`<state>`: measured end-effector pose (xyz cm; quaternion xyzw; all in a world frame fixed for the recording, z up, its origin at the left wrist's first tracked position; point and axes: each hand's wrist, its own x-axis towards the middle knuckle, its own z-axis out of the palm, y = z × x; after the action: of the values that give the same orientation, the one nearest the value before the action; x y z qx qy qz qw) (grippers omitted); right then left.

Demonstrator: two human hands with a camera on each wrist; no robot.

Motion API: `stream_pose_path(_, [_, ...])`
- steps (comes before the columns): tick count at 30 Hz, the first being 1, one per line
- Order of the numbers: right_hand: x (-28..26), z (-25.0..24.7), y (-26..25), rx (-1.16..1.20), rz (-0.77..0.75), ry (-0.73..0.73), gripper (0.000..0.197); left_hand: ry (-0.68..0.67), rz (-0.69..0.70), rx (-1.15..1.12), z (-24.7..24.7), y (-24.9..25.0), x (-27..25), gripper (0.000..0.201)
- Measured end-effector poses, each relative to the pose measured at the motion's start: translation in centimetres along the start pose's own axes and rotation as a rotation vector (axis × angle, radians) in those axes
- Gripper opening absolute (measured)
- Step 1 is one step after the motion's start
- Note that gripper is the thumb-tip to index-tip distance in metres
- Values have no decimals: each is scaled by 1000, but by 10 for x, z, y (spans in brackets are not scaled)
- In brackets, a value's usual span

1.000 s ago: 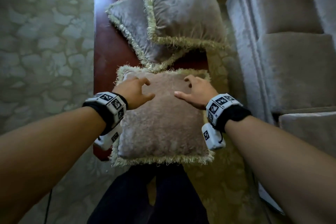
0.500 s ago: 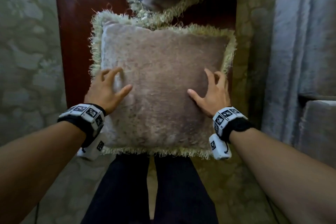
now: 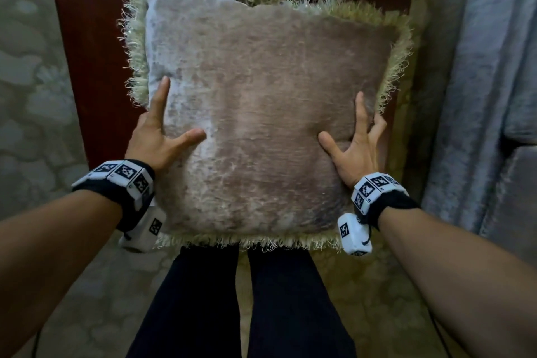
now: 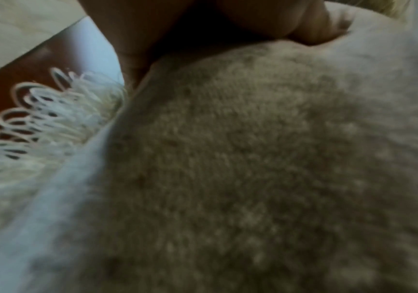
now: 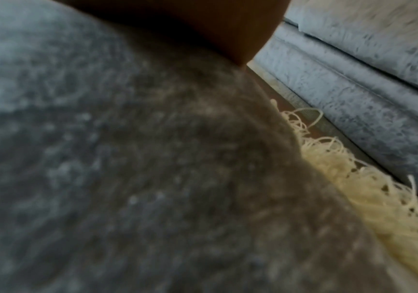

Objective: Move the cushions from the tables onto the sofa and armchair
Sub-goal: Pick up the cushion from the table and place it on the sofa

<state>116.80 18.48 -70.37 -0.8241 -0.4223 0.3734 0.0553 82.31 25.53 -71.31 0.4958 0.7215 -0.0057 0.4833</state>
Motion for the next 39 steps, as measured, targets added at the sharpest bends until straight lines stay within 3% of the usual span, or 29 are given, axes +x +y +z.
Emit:
stream_pose_path(6, [-32, -31, -14, 72, -32, 83, 101, -10, 84, 53, -17, 38, -37, 112])
stream_pose_path(10, [-70, -78, -19, 143, 2, 177, 97, -53, 193, 99, -34, 80, -70, 115])
stream_pose_path(20, [-201, -236, 33, 290, 121, 592, 94, -94, 658, 217, -22, 266, -167, 118])
stream_pose_path(28, [-290, -348, 150, 395, 209, 911, 90, -124, 943, 284, 73, 417, -289, 112])
stream_pose_path(39, [-402, -462, 346, 454, 334, 1174, 88, -296, 1172, 258, 271, 548, -447, 112])
